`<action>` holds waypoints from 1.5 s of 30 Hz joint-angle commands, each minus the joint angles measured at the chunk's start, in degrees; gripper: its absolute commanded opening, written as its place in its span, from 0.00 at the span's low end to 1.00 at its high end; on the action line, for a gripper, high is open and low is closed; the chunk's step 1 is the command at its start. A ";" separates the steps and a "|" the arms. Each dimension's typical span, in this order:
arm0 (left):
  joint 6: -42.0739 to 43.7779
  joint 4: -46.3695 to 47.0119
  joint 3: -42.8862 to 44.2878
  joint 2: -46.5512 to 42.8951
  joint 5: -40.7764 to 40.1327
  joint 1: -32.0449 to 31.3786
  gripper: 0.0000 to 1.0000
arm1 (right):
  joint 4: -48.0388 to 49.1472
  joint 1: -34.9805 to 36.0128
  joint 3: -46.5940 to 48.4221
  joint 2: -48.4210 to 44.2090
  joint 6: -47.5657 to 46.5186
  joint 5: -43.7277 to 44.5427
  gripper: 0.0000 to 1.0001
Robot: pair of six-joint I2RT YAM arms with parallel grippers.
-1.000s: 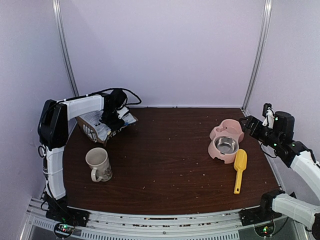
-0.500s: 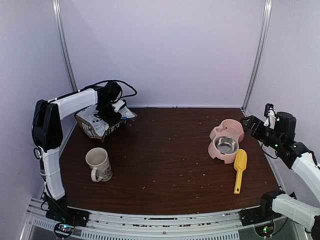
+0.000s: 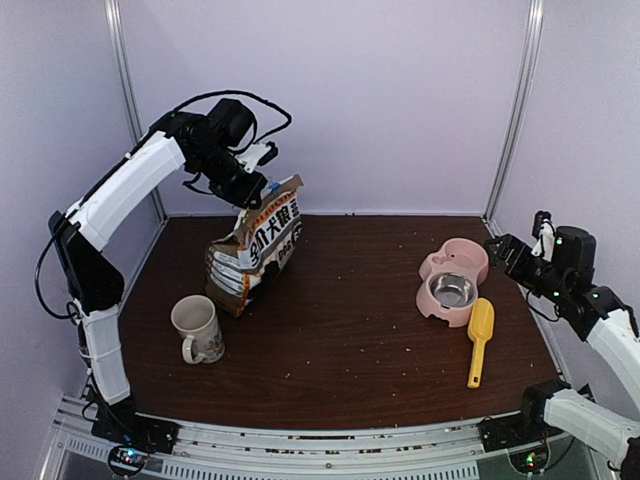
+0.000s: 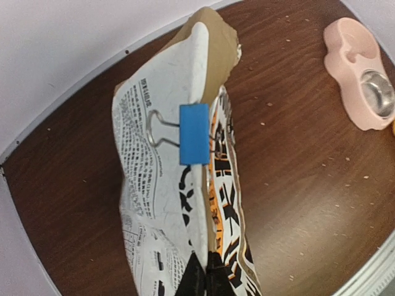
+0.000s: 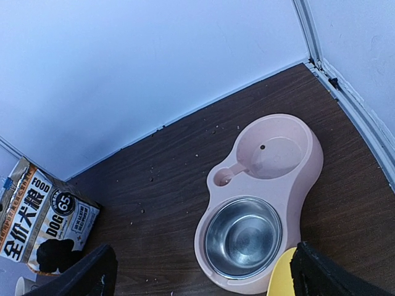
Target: Serve the pet food
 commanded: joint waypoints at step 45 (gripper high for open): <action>-19.13 23.25 -60.65 -58.63 22.65 -1.70 0.96 | 11.26 31.30 20.73 29.00 -3.63 -12.02 0.86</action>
